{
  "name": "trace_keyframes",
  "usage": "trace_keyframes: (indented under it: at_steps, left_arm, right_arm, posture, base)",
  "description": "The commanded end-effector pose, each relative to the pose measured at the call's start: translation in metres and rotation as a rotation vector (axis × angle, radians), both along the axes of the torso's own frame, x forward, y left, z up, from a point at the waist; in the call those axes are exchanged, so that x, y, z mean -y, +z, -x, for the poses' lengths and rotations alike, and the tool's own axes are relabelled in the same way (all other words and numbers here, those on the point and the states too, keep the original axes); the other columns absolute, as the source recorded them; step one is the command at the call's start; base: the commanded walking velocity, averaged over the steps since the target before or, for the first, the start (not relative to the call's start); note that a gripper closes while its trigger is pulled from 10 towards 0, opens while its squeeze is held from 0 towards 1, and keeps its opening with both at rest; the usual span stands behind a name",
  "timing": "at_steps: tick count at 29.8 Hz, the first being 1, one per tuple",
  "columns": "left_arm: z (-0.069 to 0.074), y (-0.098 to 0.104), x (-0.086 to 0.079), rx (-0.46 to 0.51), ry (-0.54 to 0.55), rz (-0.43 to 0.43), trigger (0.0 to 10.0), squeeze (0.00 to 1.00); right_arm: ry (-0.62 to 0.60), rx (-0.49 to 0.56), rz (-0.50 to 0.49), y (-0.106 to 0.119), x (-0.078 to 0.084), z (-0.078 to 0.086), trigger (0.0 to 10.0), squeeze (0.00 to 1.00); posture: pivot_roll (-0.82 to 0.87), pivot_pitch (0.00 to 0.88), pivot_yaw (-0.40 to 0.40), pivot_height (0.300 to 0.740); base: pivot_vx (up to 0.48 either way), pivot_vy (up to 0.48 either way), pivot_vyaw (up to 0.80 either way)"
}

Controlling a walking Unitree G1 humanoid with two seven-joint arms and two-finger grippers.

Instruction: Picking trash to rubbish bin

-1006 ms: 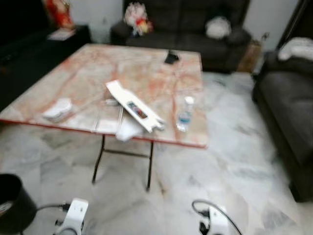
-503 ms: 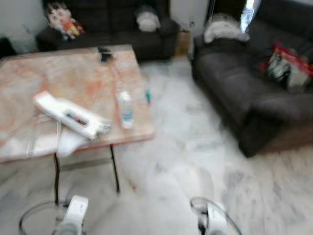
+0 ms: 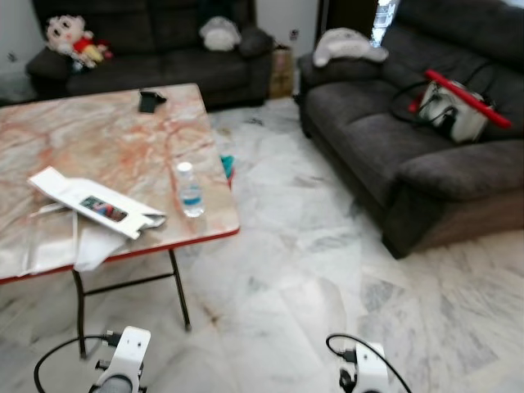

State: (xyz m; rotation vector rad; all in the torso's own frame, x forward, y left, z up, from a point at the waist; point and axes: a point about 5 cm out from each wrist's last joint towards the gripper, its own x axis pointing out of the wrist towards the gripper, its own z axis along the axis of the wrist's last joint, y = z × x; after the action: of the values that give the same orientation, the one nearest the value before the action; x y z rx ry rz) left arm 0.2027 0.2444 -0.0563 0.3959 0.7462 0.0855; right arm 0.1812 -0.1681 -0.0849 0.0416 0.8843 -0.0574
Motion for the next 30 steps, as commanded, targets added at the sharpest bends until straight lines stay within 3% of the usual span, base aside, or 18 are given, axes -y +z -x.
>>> trace_keyframes:
  at_steps: [1, 6, 8, 12, 16, 23, 28, 29, 30]
  left_arm:
    - [-0.011, 0.007, 0.002, 0.056, -0.021, -0.006, 10.0, 0.0]
    - [-0.012, 0.01, 0.0, 0.084, -0.008, -0.002, 10.0, 0.0]
    - [-0.027, 0.032, -0.001, 0.293, -0.046, -0.016, 10.0, 0.0]
    - [-0.036, 0.045, 0.0, 0.384, -0.059, -0.019, 10.0, 0.0]
    - [-0.059, 0.081, 0.014, 0.59, -0.151, -0.027, 10.0, 0.0]
    - [-0.064, 0.109, 0.031, 0.729, -0.218, -0.002, 10.0, 0.0]
    - [-0.082, 0.15, 0.063, 0.876, -0.291, 0.052, 10.0, 0.0]
    - [-0.082, 0.15, 0.063, 0.876, -0.291, 0.052, 10.0, 0.0]
    - [-0.089, 0.165, 0.072, 0.922, -0.304, 0.061, 10.0, 0.0]
  right_arm:
    - [0.021, 0.053, 0.017, 0.006, -0.001, -0.009, 10.0, 0.0]
    - [0.023, 0.087, 0.029, 0.009, 0.001, -0.014, 10.0, 0.0]
    - [0.058, 0.249, 0.047, 0.027, 0.01, -0.036, 10.0, 0.0]
    - [0.065, 0.299, 0.056, 0.033, 0.013, -0.042, 10.0, 0.0]
    - [0.085, 0.43, 0.076, 0.052, 0.016, -0.06, 10.0, 0.0]
    - [0.105, 0.595, 0.075, 0.076, 0.012, -0.081, 10.0, 0.0]
    - [0.089, 0.786, 0.023, 0.113, -0.001, -0.11, 10.0, 0.0]
    - [0.089, 0.786, 0.023, 0.113, -0.001, -0.11, 10.0, 0.0]
    - [0.092, 0.844, 0.008, 0.127, -0.007, -0.119, 10.0, 0.0]
  posture:
    - [0.2, 0.0, 0.023, 0.74]
    - [0.2, 0.0, 0.023, 0.74]
    - [0.19, 0.0, 0.014, 0.74]
    - [0.2, 0.0, 0.009, 0.74]
    - [0.2, 0.0, 0.005, 0.74]
    - [0.19, 0.0, 0.009, 0.74]
    - [0.19, 0.0, 0.008, 0.74]
    - [0.19, 0.0, 0.008, 0.74]
    - [0.19, 0.0, 0.008, 0.74]
  base:
    - [0.0, 0.0, 0.0]
    - [0.0, 0.0, 0.0]
    - [0.0, 0.0, 0.0]
    - [0.0, 0.0, 0.0]
    - [0.0, 0.0, 0.0]
    - [0.0, 0.0, 0.0]
    - [0.0, 0.0, 0.0]
    - [0.0, 0.0, 0.0]
    - [0.0, 0.0, 0.0]
